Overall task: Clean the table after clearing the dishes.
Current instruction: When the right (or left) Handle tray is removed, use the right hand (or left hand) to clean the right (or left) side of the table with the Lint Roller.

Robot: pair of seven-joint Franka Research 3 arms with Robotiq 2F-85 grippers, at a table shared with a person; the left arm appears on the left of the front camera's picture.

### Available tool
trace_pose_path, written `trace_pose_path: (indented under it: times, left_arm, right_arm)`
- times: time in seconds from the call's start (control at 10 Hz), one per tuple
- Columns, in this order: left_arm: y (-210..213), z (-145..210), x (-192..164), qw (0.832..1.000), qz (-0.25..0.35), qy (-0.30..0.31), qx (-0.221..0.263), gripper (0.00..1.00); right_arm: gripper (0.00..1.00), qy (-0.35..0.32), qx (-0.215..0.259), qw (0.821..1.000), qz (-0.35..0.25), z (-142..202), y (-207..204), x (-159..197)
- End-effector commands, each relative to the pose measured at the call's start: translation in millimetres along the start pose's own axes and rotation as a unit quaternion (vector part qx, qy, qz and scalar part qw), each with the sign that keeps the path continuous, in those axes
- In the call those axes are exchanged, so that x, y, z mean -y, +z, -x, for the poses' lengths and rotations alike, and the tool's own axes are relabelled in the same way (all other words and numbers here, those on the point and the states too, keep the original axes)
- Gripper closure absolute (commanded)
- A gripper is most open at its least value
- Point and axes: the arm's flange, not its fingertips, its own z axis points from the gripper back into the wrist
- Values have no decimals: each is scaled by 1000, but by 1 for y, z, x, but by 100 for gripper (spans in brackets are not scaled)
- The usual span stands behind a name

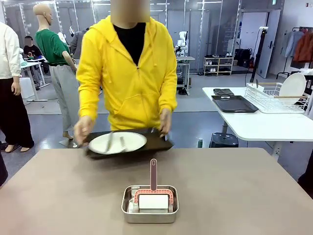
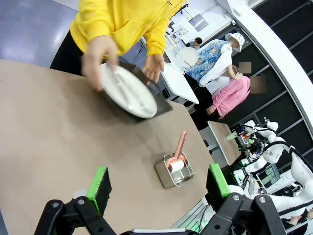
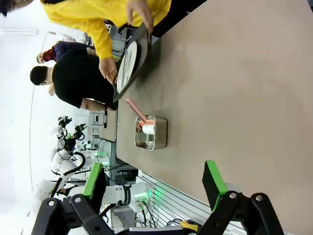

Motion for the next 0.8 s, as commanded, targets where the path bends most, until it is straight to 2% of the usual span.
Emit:
trace_pose_path:
  times: [0.0,0.7]
  left_arm:
    - [2,-3,0,1000,4,-3,3,0]
    - [2,-3,0,1000,4,-3,3,0]
  right_arm:
    - [0,1,2,1000,-4,-3,2,-2]
    - [0,1,2,1000,-4,-3,2,-2]
